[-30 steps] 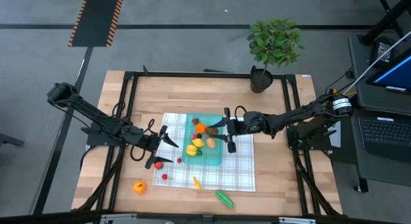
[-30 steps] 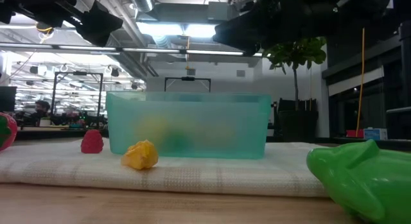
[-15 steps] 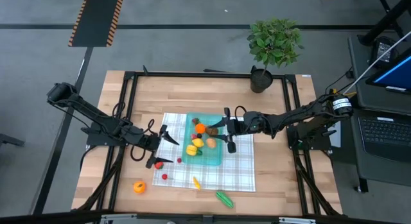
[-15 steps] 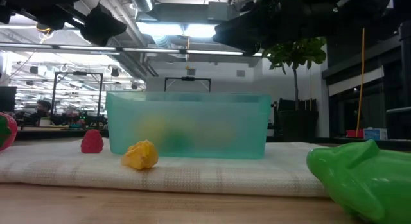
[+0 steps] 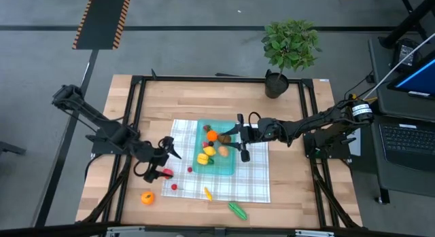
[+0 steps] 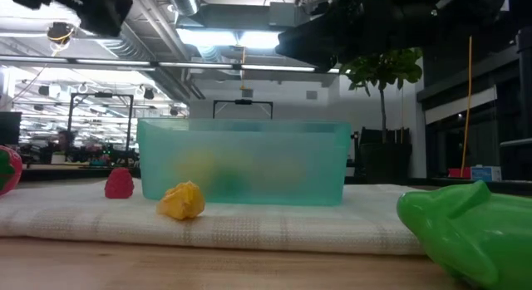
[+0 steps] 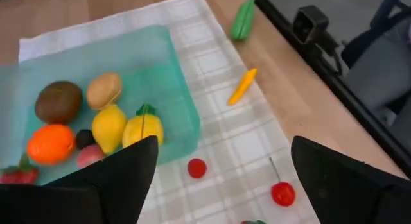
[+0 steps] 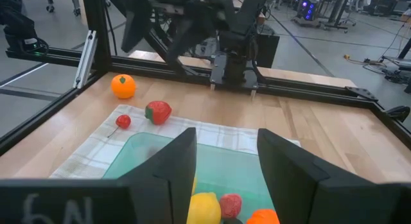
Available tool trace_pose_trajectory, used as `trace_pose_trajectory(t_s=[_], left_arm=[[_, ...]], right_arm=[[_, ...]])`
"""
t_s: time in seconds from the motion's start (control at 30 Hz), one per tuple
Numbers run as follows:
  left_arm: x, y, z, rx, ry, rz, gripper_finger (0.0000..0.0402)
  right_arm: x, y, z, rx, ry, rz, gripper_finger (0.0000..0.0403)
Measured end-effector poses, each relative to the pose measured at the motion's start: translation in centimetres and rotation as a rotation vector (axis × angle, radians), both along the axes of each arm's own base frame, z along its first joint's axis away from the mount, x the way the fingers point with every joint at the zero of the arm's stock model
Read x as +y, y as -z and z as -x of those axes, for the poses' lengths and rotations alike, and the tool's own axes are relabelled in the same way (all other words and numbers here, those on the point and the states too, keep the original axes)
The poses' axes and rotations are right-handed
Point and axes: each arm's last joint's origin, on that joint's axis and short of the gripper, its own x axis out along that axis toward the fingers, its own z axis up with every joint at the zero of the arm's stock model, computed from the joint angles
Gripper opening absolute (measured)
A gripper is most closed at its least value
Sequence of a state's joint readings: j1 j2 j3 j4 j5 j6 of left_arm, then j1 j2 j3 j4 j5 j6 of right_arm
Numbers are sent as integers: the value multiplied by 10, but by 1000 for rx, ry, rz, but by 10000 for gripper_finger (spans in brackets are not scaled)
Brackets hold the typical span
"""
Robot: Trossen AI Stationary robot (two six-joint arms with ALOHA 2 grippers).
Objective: Pick and placing Produce into tupperware
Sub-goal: Put the red strawberry into the blue bin
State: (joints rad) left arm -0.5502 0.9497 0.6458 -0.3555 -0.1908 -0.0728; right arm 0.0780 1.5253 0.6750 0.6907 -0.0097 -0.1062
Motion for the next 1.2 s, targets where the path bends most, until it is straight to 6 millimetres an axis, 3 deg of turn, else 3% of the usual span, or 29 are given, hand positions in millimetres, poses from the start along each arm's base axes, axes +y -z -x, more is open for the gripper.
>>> trace_pose_trajectory(t_s=[0.27,0.7,1.2], left_arm=[[-1,0,1,162,6,-100,348],[-17,47,-21,433,87,-194,348],[-19,54,-23,474,49,-177,348]], right_arm=[[0,0,0,0,0,0,166],[0,1,0,14,11,-72,166],[0,0,0,12,18,-127,166]])
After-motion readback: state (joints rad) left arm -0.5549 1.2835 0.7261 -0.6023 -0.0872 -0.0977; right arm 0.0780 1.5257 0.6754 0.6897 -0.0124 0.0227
